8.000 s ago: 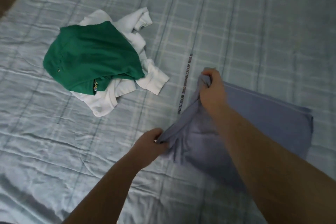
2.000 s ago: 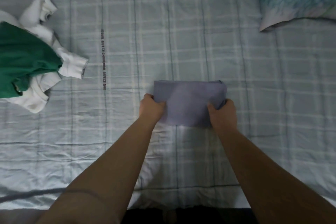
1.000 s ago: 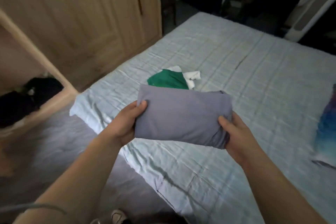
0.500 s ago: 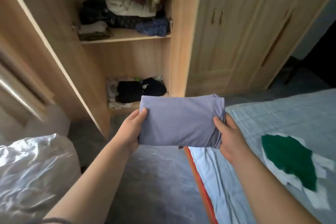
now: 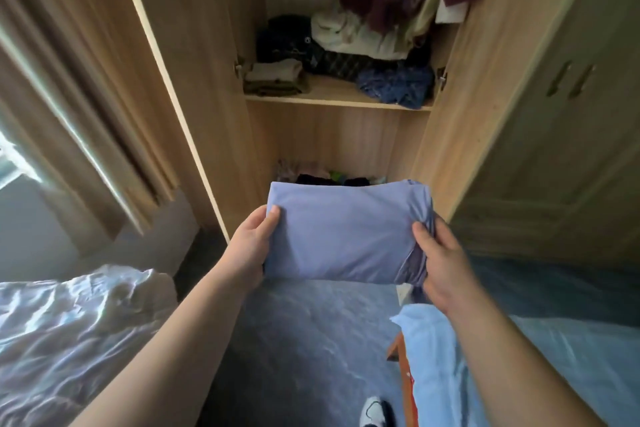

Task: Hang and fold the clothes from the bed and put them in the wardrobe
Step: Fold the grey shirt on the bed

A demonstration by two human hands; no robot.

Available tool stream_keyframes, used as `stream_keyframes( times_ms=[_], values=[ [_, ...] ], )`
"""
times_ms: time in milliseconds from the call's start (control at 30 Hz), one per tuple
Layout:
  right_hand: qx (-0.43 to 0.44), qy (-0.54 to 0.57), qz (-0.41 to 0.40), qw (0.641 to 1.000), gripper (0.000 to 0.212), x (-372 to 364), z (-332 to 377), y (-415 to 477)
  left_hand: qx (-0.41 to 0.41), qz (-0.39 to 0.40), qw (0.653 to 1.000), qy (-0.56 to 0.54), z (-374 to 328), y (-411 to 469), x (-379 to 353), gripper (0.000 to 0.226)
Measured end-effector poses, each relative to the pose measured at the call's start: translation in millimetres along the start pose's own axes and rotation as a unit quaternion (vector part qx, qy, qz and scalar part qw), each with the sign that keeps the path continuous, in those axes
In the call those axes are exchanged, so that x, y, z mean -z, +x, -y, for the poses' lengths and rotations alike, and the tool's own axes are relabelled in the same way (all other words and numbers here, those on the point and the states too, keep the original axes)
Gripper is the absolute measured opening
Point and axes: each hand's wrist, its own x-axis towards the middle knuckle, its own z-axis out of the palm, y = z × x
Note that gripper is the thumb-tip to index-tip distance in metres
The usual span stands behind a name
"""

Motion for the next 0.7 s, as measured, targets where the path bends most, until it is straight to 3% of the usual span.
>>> stream_keyframes(
  times_ms=[133,233,367,533,633,700],
  values=[
    [0.01,-0.026,0.006,1.0,0.057,12.1,8.6,95.2,-0.015,-0.034,0.999,0.005,-17.0,75.7,-35.6,0.036],
    [0.003,-0.041,0.015,0.999,0.067,17.7,16.0,161.4,-0.012,-0.051,0.998,-0.016,-29.0,123.4,-60.0,0.029],
    [-0.028,-0.001,0.028,0.999,0.022,12.5,10.0,243.0,-0.007,-0.064,0.997,-0.032,-43.0,190.5,-74.3,0.031],
    [-0.04,-0.008,0.042,0.998,0.035,-9.0,-1.7,340.0,0.002,-0.057,0.998,-0.033,-60.0,290.4,-70.0,0.033],
    [-0.046,-0.024,0.031,0.998,0.023,-26.3,-12.1,404.1,0.003,-0.046,0.998,-0.037,-67.0,363.5,-58.3,0.035],
    [-0.045,-0.033,0.021,0.998,0.03,-42.2,-18.8,446.1,0.004,-0.026,0.999,-0.033,-73.4,414.3,-48.2,0.037]
  ],
)
